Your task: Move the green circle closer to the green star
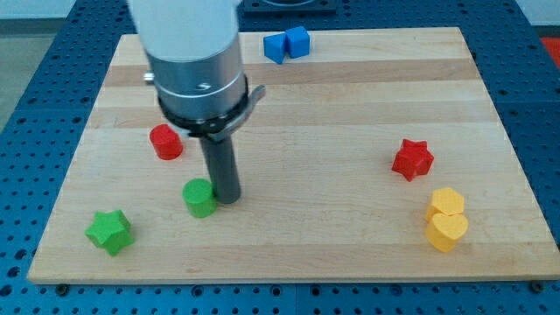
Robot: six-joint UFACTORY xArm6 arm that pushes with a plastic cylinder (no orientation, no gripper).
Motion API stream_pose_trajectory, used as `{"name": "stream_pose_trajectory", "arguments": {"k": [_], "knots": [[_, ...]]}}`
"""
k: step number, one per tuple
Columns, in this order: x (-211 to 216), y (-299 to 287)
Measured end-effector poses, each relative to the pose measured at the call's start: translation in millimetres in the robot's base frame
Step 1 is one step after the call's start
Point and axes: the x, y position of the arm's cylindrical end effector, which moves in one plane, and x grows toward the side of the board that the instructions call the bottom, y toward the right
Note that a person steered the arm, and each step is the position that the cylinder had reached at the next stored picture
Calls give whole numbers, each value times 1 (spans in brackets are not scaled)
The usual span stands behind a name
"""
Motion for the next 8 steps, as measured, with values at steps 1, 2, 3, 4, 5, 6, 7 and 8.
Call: {"name": "stream_pose_trajectory", "arguments": {"k": [1, 2, 3, 4, 5, 6, 7, 8], "knots": [[9, -21], [16, -43], [18, -57], [7, -37], [-39, 3], [-71, 21], [-71, 21], [-74, 10]]}}
